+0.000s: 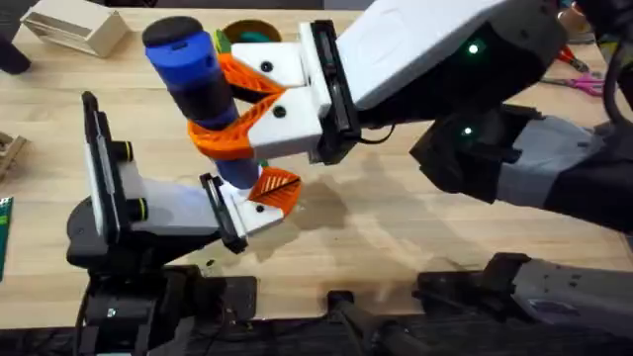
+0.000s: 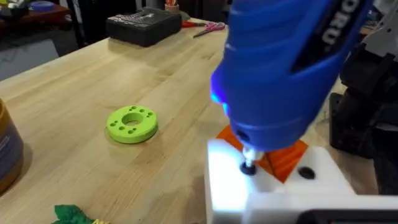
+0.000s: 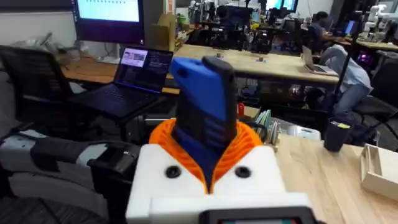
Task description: Pick up the gripper from the table and insert it into the empty holder that is missing its gripper. Then pick up a screw, insert it into the mounting hole, and use the screwdriver to tighten it. Finally, clean up the table by picking up the vegetable and placing it into the bucket.
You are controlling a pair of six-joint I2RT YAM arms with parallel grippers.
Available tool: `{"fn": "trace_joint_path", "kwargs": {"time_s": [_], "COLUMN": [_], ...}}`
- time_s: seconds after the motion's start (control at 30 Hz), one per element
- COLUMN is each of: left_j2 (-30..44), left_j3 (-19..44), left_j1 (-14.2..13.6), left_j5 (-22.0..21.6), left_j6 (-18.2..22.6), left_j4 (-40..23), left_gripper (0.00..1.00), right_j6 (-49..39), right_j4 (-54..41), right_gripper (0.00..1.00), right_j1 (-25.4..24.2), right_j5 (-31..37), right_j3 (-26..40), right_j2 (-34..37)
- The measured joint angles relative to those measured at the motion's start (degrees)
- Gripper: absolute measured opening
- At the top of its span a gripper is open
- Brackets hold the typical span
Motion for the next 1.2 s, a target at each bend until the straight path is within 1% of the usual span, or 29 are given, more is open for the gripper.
{"fn": "trace_joint_path", "kwargs": {"time_s": [0.67, 0.8, 1.0, 1.1, 1.13, 1.2], "left_j2": [0.01, 0.01, -0.01, -0.01, 0.0, 0.01], "left_j3": [0.0, 0.0, 0.0, 0.0, 0.0, 0.0], "left_j1": [0.0, 0.0, 0.0, 0.0, 0.0, 0.0], "left_j5": [0.0, 0.0, 0.0, 0.0, 0.0, 0.0], "left_j6": [0.0, 0.0, 0.0, 0.0, 0.0, 0.0], "left_j4": [0.01, 0.01, -0.01, -0.01, 0.0, 0.01], "left_gripper": [0.009, 0.009, 0.009, 0.009, 0.009, 0.009], "right_j6": [-0.39, 0.45, 2.68, 3.39, 3.51, 3.24], "right_j4": [-0.03, 6.68, 7.09, 3.82, 1.15, -7.45], "right_gripper": [0.029, 0.029, 0.029, 0.029, 0.029, 0.029], "right_j1": [0.0, 0.0, -0.91, -2.42, -3.11, -4.98], "right_j5": [-0.02, -0.04, -0.11, -0.13, -0.04, 0.33], "right_j3": [0.0, 0.0, 0.23, 1.55, 2.39, 4.93], "right_j2": [0.02, 0.17, 0.15, 0.17, 0.15, 0.17]}}
